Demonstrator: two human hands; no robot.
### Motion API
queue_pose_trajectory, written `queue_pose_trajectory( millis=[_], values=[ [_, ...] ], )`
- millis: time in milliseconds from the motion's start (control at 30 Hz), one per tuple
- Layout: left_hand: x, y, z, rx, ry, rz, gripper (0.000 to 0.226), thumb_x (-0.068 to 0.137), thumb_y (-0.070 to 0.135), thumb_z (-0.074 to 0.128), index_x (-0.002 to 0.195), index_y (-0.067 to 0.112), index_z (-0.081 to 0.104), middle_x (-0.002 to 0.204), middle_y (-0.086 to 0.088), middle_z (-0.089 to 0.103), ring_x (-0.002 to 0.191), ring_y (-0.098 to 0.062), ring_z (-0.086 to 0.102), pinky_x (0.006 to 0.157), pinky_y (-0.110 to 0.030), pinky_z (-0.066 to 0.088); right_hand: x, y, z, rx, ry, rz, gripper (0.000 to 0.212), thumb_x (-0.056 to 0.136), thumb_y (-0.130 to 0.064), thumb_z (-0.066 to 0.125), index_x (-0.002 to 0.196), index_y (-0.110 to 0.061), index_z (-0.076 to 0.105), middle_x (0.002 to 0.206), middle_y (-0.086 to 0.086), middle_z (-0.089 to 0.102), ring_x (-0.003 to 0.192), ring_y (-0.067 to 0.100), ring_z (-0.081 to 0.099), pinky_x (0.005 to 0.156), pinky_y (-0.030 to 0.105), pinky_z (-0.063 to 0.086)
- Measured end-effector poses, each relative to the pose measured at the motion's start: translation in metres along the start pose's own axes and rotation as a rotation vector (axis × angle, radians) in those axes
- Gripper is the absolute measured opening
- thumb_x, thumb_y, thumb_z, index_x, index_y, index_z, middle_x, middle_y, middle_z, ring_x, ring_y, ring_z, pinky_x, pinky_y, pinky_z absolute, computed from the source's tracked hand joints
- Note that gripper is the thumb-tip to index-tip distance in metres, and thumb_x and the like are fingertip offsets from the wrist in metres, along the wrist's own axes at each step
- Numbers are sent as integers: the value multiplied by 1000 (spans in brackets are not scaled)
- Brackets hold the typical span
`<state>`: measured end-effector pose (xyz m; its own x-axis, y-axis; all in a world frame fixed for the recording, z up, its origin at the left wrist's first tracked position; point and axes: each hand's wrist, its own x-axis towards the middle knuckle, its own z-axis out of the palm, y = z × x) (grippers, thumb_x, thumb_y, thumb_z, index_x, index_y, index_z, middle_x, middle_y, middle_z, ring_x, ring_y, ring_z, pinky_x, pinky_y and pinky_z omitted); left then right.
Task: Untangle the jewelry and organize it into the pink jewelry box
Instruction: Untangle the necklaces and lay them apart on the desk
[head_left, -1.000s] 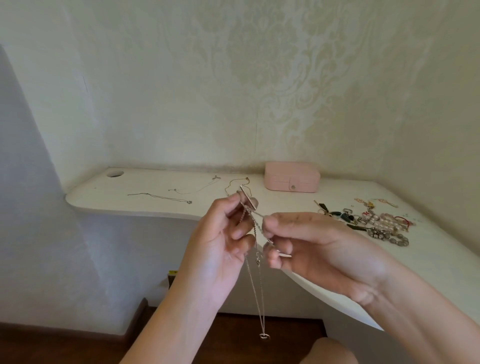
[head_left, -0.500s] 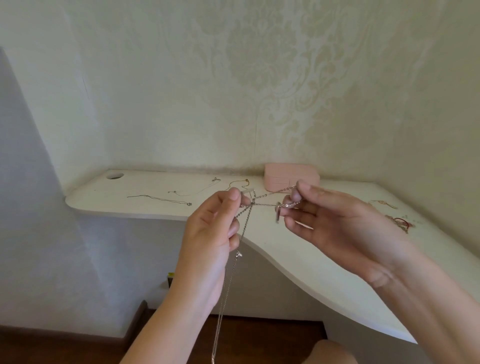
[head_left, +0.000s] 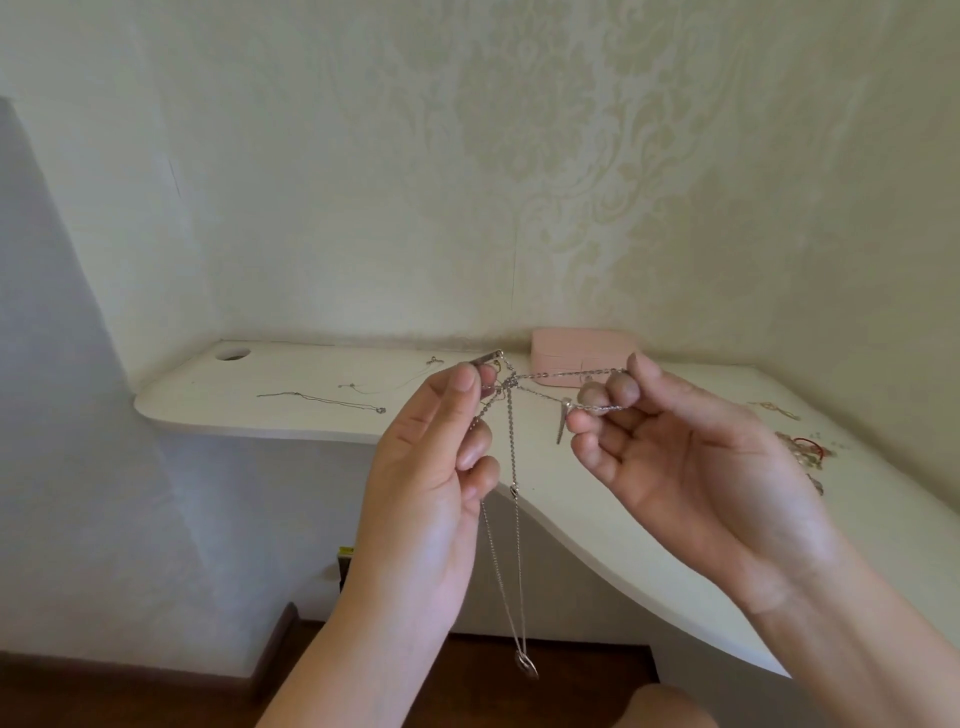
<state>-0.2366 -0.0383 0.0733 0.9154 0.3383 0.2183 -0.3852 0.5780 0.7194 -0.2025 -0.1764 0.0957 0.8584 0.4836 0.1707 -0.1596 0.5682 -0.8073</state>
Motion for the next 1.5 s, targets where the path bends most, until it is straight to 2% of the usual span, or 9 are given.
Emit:
queue_pose_trajectory(
  millis=[133, 300, 467, 633, 800, 867, 1000, 1200, 1500],
  values=[
    [0, -3, -2, 72, 24, -1, 10, 72, 30, 64, 67, 25, 70, 76, 13, 62, 46, -3, 27, 39, -12, 21, -4, -1, -6, -192, -111, -36, 15, 69, -19, 61, 67, -10, 73, 76, 4, 68, 77, 16, 68, 68, 19, 54],
    [0, -6, -1, 121, 8, -6, 10, 72, 30, 64, 69, 25, 72, 77, 12, 64, 52, -5, 30, 42, -12, 24, -6, -1, -5, -329, -154, -97, 16, 65, -19, 64, 72, -13, 78, 80, -1, 70, 74, 10, 62, 71, 18, 50],
    [2, -6, -4, 168, -55, 2, 5, 75, 26, 69, 72, 24, 71, 80, 8, 61, 59, -7, 37, 45, -14, 31, -4, -5, -13, -292, -154, -97, 14, 60, -14, 67, 69, -12, 77, 76, 0, 70, 66, 12, 64, 66, 19, 52],
    [1, -7, -3, 131, -75, -82, 9, 73, 19, 72, 65, 22, 71, 74, 9, 62, 52, -6, 34, 42, -14, 24, 1, -9, -22, -69, -299, -107, 17, 62, -17, 81, 78, -18, 76, 80, -4, 68, 71, 8, 65, 71, 17, 52],
    [2, -8, -4, -52, -110, -240, 9, 70, 23, 68, 63, 18, 71, 76, 2, 61, 48, -5, 40, 39, -13, 27, 2, -7, -24, -47, -256, -147, 20, 59, -19, 82, 78, -21, 77, 85, -5, 67, 72, 8, 62, 71, 18, 51],
    [1, -8, -5, -120, -158, -276, 6, 69, 20, 75, 67, 16, 72, 77, 1, 62, 48, -4, 41, 39, -12, 28, 2, -6, -24, -57, -255, -157, 19, 61, -22, 81, 79, -22, 76, 87, -6, 66, 75, 8, 61, 72, 18, 50],
    [1, -8, -6, -234, -282, -277, 25, 58, 24, 86, 75, 14, 71, 80, 2, 61, 51, -4, 43, 40, -12, 32, 2, -5, -23, -84, -243, -178, 18, 61, -23, 82, 78, -23, 76, 92, -4, 67, 80, 10, 63, 72, 20, 51],
    [-2, -5, 0, -185, -290, -251, 13, 65, 30, 75, 68, 19, 70, 74, 7, 60, 50, -2, 42, 40, -11, 30, 2, -1, -22, -109, -280, -160, 13, 68, -22, 75, 80, -22, 76, 105, 3, 70, 94, 15, 67, 80, 24, 52],
    [-1, -4, 6, -173, -214, -294, 20, 64, 26, 65, 78, 21, 78, 67, 13, 60, 44, -1, 37, 35, -9, 24, 0, -1, -19, -187, -210, -254, 33, 67, -25, 74, 101, -23, 75, 96, -1, 71, 83, 11, 65, 85, 23, 50]
  ],
)
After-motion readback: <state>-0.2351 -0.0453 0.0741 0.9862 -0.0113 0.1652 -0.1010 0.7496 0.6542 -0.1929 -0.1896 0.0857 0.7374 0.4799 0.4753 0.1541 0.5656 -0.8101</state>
